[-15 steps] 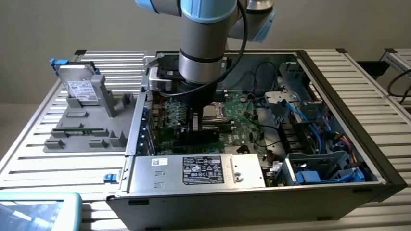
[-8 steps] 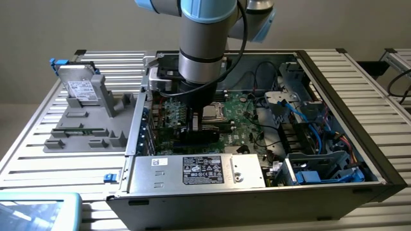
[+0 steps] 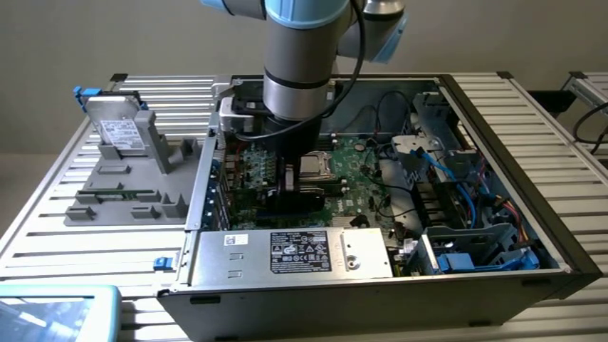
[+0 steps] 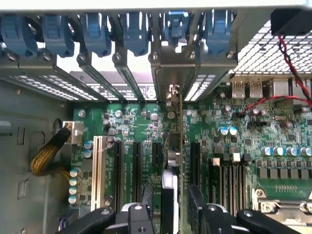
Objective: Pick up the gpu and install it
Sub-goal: 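Insert the gpu into the slot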
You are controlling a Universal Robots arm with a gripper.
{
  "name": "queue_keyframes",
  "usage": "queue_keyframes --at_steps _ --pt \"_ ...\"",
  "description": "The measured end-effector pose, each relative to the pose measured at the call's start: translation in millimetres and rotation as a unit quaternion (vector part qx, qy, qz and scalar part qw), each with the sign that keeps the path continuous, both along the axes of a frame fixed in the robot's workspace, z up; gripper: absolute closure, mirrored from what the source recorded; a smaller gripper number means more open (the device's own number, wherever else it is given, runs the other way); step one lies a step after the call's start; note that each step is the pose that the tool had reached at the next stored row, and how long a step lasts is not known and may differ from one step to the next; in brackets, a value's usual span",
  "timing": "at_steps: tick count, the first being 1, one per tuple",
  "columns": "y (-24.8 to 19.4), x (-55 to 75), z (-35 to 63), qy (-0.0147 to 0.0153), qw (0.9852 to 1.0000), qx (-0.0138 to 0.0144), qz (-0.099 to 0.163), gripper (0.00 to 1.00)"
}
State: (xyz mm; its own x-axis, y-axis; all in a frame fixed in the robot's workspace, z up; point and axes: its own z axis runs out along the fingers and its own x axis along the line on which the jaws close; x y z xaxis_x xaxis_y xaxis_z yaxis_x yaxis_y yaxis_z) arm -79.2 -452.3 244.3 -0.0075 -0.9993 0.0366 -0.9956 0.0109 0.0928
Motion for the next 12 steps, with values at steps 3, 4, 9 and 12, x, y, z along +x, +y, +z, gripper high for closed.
queue_keyframes --at_steps 3,4,9,12 --pt "0.1 0.0 2.6 -0.0122 0.9999 -0.0009 0.000 0.58" --pt "0.4 -0.3 4.7 -0.0141 0.9999 -0.0013 0.000 0.58" --pt "0.8 -3.2 24.7 -0.0145 0.9999 -0.0019 0.000 0.58" --pt "0.8 -4.5 38.6 -0.0146 0.9999 -0.0019 0.000 0.58"
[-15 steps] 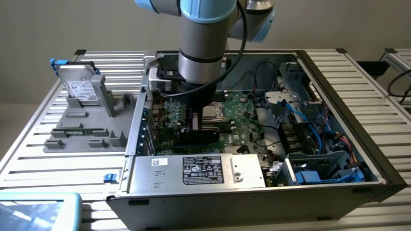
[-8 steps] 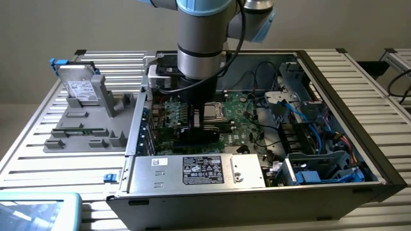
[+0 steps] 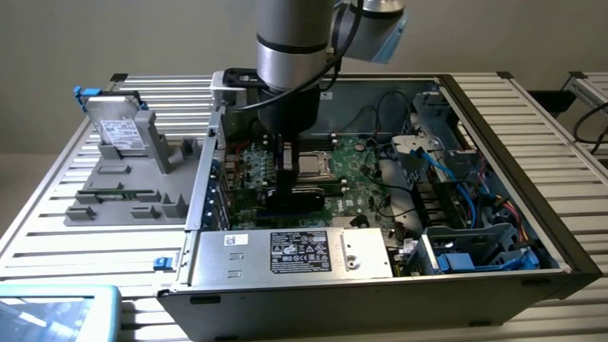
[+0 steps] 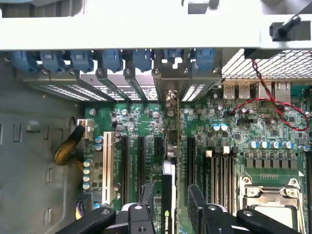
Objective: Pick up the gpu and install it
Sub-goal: 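Insert the gpu into the slot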
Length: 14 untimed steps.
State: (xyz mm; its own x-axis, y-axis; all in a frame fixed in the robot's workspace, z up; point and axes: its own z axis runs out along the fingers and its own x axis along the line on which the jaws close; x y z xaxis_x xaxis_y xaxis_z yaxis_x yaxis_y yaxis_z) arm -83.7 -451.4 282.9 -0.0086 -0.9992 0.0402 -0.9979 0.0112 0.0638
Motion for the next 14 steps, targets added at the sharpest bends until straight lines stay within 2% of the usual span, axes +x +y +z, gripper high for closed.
queue_keyframes --at_steps 4,14 --pt "0.0 -1.2 16.1 0.0000 1.0000 -0.0003 0.000 0.58" --pt "0.0 -1.3 16.7 -0.0001 1.0000 -0.0005 0.000 0.58"
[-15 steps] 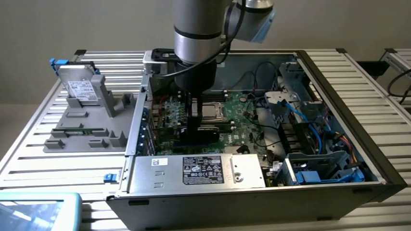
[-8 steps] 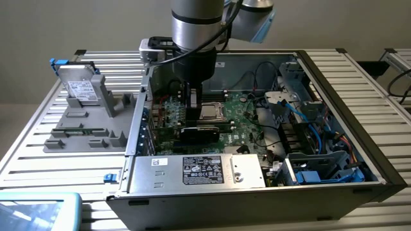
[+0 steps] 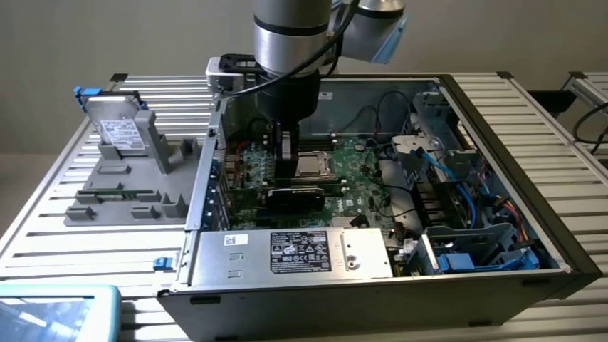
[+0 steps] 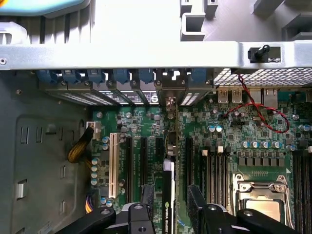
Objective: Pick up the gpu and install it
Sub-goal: 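Press down on the gpu until it lock into place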
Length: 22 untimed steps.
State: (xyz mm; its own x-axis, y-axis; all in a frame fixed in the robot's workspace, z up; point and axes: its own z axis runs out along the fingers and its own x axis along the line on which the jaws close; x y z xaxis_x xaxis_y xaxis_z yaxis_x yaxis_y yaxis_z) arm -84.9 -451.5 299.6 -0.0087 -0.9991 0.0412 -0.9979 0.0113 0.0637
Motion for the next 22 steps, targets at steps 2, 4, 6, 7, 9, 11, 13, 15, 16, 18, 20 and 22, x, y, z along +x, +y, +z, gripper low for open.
queue_keyframes --at_steps 2,4,6,7,9,11,13,15,16,18,20,22 --pt "0.0 0.0 0.1 0.0000 1.0000 -0.0001 0.000 0.58" --pt "0.0 0.0 0.1 0.0000 1.0000 -0.0001 0.000 0.58" --pt "0.0 0.0 0.2 0.0000 1.0000 -0.0002 0.000 0.60" --pt "0.0 0.0 0.2 0.0000 1.0000 -0.0002 0.000 0.66" --pt "0.0 0.0 0.3 0.0000 1.0000 -0.0003 0.000 0.73" --pt "0.0 0.0 0.3 0.0000 1.0000 -0.0003 0.000 0.84" --pt "0.0 -0.1 0.3 -0.0002 1.0000 -0.0005 0.000 0.88" --pt "0.1 -2.7 -0.7 -0.0070 1.0000 -0.0006 0.000 0.88" --pt "0.2 -4.1 -1.3 -0.0102 0.9999 -0.0007 0.000 0.88" --pt "0.7 -7.7 -3.2 -0.0144 0.9999 -0.0008 0.000 0.88" --pt "1.4 -12.6 -6.2 -0.0156 0.9999 -0.0009 0.000 0.88" --pt "2.3 -17.3 -9.2 -0.0166 0.9999 -0.0009 -0.001 0.88"
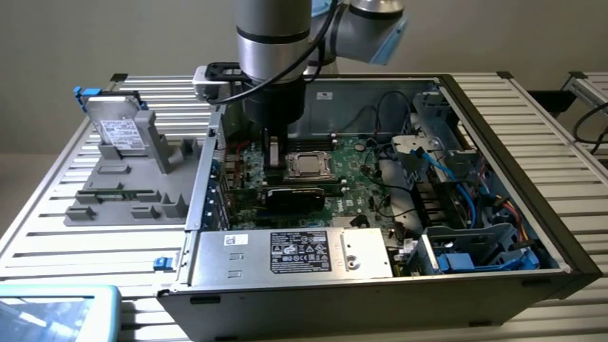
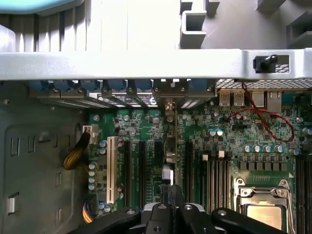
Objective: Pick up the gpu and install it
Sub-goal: 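Press down on the gpu until it lock into place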
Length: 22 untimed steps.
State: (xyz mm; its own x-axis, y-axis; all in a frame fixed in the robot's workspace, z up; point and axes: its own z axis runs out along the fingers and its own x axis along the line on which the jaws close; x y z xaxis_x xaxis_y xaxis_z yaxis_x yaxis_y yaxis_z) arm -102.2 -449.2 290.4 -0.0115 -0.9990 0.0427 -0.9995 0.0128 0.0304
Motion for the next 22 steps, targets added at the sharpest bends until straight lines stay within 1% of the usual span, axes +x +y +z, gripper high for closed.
queue_keyframes --at_steps 2,3,6,7,9,11,14,16,22 --pt "1.3 -4.0 -2.8 -0.0011 1.0000 0.0000 0.000 0.88" --pt "1.7 -5.2 -3.8 -0.0024 1.0000 0.0000 -0.001 0.88" --pt "3.3 -8.2 -5.5 -0.0097 1.0000 -0.0011 -0.001 0.88" --pt "3.8 -9.6 -6.5 -0.0117 0.9999 -0.0014 -0.001 0.88" --pt "4.5 -12.0 -8.2 -0.0143 0.9999 -0.0024 -0.001 0.88" --pt "5.3 -13.1 -10.1 -0.0157 0.9999 -0.0039 -0.002 0.88" --pt "6.2 -13.4 -12.8 -0.0171 0.9998 -0.0082 -0.002 0.88" --pt "6.5 -13.4 -14.9 -0.0175 0.9998 -0.0108 -0.003 0.88" --pt "6.5 -13.5 -23.2 -0.0176 0.9997 -0.0149 -0.003 0.88"
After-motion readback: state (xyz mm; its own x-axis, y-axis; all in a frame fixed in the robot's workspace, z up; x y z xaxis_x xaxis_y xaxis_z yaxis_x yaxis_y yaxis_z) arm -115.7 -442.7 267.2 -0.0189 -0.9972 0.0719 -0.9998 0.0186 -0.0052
